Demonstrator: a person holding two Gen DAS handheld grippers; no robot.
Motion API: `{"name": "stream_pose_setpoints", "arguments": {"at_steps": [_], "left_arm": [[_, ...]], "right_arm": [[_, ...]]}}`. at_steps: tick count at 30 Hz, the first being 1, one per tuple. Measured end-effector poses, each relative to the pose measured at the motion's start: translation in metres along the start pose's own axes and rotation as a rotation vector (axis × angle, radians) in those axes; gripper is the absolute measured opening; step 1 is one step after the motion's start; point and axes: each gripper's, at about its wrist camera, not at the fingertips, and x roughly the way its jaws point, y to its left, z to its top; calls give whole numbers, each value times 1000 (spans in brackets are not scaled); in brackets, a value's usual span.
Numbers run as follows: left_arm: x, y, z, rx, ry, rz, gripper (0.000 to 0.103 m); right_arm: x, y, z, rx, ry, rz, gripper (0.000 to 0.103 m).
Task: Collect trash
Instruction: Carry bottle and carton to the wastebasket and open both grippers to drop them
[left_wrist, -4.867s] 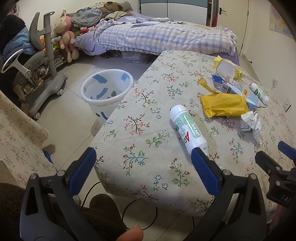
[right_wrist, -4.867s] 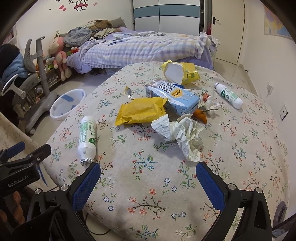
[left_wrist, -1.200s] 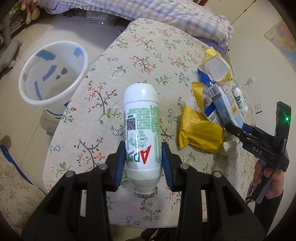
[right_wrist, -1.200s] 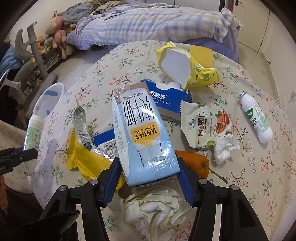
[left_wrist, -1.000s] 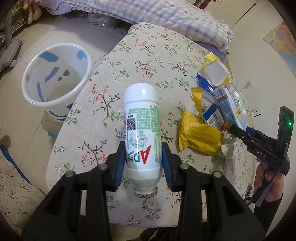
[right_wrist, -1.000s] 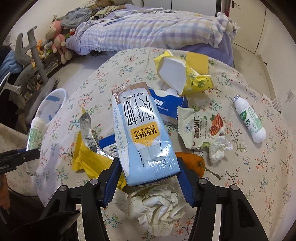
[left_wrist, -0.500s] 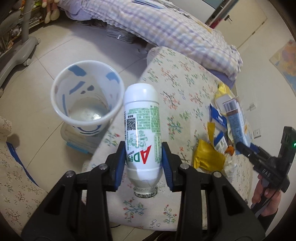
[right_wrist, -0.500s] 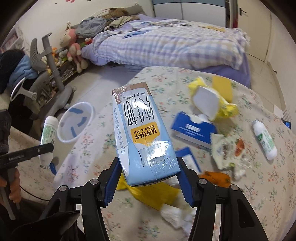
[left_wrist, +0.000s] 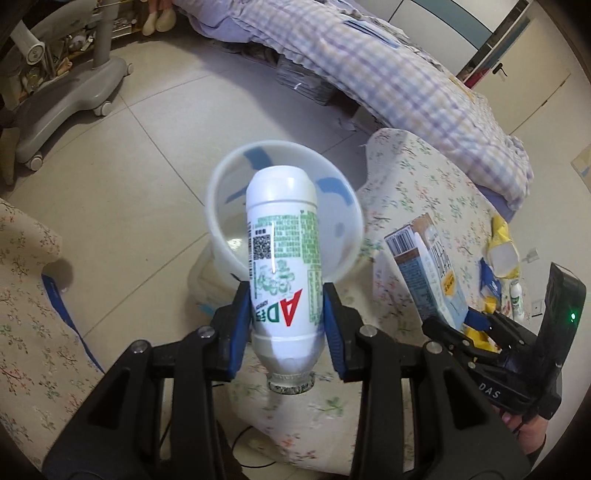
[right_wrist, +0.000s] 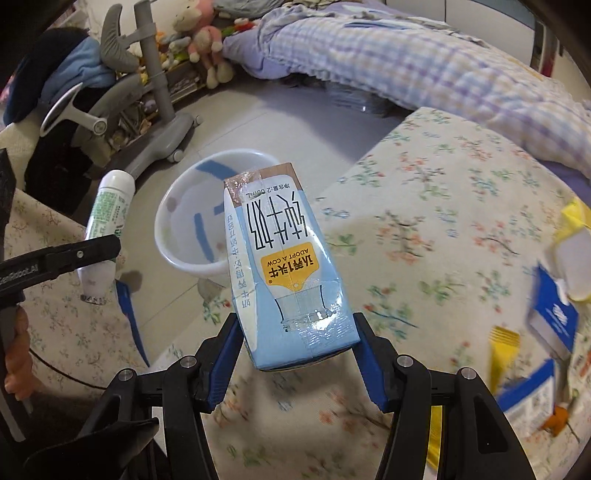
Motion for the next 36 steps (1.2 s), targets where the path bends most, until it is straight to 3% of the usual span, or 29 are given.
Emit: {"name": "stream_pose_setpoints", "arguments": {"at_steps": [7,11,14,16,24,36], "left_arm": [[11,24,7,-42,19,-1,39],[16,21,11,-39,19,-16,39],[21,20,12,-25,25,-12,39],[27,19,12,-26,36,-10,39],[42,3,20,-34,67,-17,39],[72,-4,34,-39,51,58,43]], "right_arm": [[42,15,19,18,32,-3,60],[50,21,25,12,15,-4,61],[48,22,26,32,-22,45,66],[43,18,25,49,-24,51,74],[-1,-4,9,83,-69,2,75],[-54,-72,-35,146,-95,-100,75]]}}
